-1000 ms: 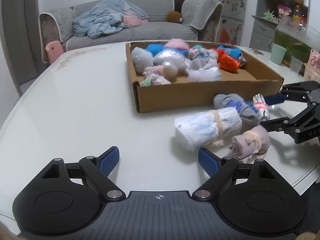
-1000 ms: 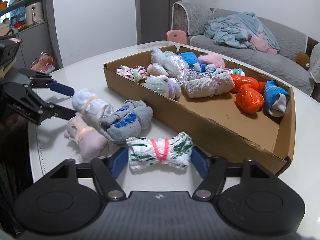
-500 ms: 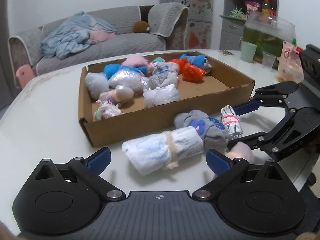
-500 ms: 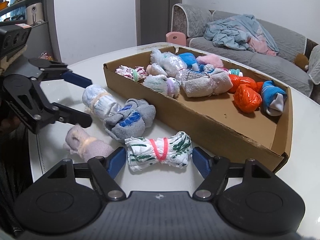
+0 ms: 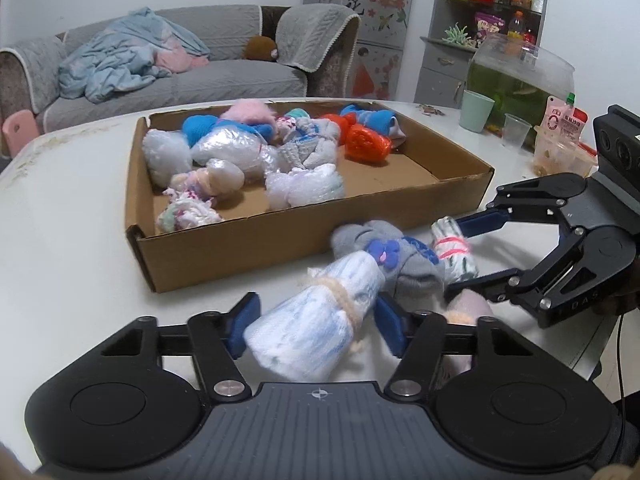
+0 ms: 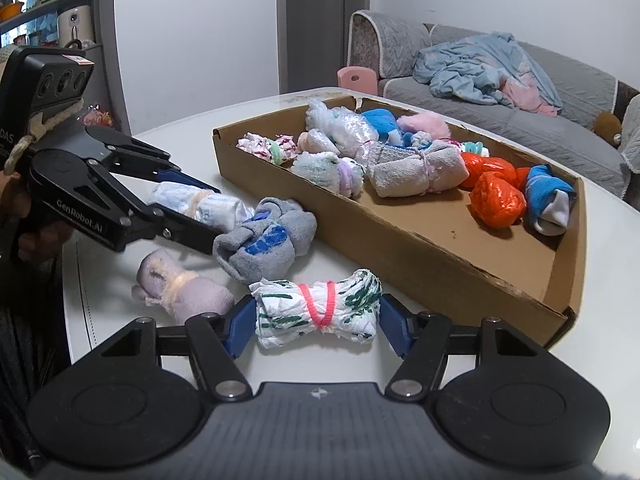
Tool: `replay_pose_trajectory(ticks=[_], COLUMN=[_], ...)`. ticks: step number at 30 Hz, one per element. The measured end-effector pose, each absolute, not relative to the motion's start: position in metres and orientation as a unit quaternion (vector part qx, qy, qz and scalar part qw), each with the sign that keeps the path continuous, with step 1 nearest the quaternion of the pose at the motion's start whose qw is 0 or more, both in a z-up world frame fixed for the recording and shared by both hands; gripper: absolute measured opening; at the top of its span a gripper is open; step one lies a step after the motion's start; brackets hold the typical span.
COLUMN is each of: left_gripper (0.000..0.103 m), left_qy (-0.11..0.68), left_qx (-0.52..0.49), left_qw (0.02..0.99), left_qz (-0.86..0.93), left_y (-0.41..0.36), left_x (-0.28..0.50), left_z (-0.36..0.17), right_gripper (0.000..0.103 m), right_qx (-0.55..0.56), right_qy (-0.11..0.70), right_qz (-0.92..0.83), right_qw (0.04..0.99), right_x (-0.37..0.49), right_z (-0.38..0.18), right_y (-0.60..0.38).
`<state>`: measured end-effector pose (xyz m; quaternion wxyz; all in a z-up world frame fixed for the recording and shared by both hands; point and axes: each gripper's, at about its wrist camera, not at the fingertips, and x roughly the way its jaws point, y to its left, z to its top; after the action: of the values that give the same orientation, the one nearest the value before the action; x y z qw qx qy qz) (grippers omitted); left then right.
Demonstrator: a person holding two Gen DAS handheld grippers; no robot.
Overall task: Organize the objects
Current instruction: 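Grasp the white towel bundle with the left tool while the right tool grasps the green-white bundle, then carry both held bundles over the cardboard box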
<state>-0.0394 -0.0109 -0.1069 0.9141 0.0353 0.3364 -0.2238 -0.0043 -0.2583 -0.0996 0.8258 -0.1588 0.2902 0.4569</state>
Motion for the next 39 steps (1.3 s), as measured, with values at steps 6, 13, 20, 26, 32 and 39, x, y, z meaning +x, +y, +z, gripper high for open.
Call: replay_pose_trajectory(ticks=[6, 13, 20, 26, 32, 39], left_gripper=[0.047, 0.046, 0.046, 0.046, 0.046, 0.046], left_qy=[0.343, 0.326, 0.293, 0.271, 0.282, 0.331], left_qx=[0.027, 0.004, 0.008, 0.021, 0.048, 0.06], left_qw=[0.917, 0.924, 0.934, 0.938, 0.93, 0.908], left_qz=[-0.202, -0.198, -0.202, -0.217, -0.232, -0.249], left_y=[0.006, 0.017, 0.01, -0.019, -0.063, -0.103], left_x=[-0.049, -0.052, -0.044, -0.014, 0.024, 0.064], left_z=[-0.098, -0.077, -0.03, 0.008, 0.014, -0.011], right_gripper=[0.062, 0.062, 0.062, 0.062, 0.062, 0.062], right_qx=[-0.145, -0.14, -0.146, -0.164, -0.173, -0.187], right_qy=[0.284, 0.265, 0.234, 0.204, 0.207, 0.239], right_qz=[0.444, 0.432, 0.424, 0.418, 0.414, 0.422], right_qw=[0.837, 0.851, 0.862, 0.87, 0.869, 0.854], right_x=[-0.007, -0.004, 0.006, 0.028, 0.06, 0.087], right_z=[-0.087, -0.067, -0.033, -0.002, 0.008, -0.008], right_y=[-0.28, -0.292, -0.303, -0.303, -0.297, -0.283])
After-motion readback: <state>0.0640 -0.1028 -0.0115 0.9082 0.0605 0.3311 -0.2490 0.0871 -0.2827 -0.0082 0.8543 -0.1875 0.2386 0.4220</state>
